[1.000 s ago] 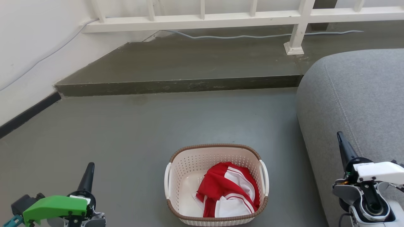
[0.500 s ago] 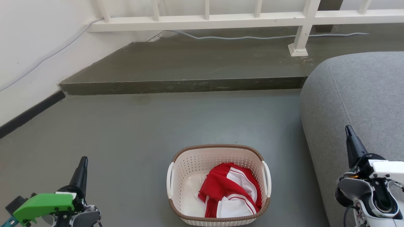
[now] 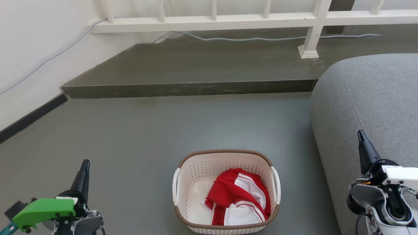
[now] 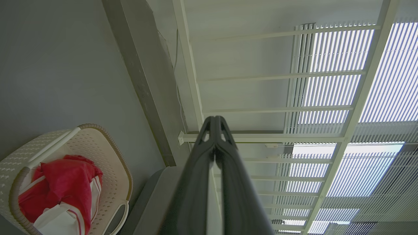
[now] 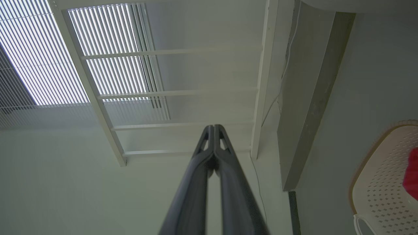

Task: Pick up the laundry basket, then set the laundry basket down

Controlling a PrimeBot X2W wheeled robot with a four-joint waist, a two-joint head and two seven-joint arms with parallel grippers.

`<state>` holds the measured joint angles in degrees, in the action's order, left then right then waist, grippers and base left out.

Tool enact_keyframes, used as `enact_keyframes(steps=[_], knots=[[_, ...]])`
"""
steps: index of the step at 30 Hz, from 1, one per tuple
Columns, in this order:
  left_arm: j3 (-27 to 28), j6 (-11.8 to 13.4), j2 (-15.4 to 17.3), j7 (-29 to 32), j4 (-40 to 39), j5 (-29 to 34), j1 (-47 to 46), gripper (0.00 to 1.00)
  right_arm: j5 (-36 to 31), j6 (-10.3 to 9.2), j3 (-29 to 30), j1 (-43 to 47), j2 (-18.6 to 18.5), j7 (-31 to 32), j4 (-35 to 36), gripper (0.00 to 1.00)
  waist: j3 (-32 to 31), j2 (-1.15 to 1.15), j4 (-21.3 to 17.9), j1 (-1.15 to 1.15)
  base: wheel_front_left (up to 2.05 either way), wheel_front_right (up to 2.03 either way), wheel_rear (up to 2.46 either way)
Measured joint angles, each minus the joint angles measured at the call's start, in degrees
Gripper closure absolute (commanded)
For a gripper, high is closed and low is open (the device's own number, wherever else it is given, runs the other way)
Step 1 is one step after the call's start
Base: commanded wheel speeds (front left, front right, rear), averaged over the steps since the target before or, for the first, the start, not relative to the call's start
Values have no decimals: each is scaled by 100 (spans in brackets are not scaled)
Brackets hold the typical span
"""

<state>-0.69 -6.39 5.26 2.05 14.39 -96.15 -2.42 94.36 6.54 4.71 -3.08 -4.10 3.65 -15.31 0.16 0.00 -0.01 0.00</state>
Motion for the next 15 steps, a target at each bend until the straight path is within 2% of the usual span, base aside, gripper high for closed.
enact_keyframes(steps=[15], knots=[[9, -22, 0, 0, 29, 0, -2, 100, -1, 0, 5, -1, 2, 0, -21, 100, -2, 0, 0, 0, 0, 0, 0]])
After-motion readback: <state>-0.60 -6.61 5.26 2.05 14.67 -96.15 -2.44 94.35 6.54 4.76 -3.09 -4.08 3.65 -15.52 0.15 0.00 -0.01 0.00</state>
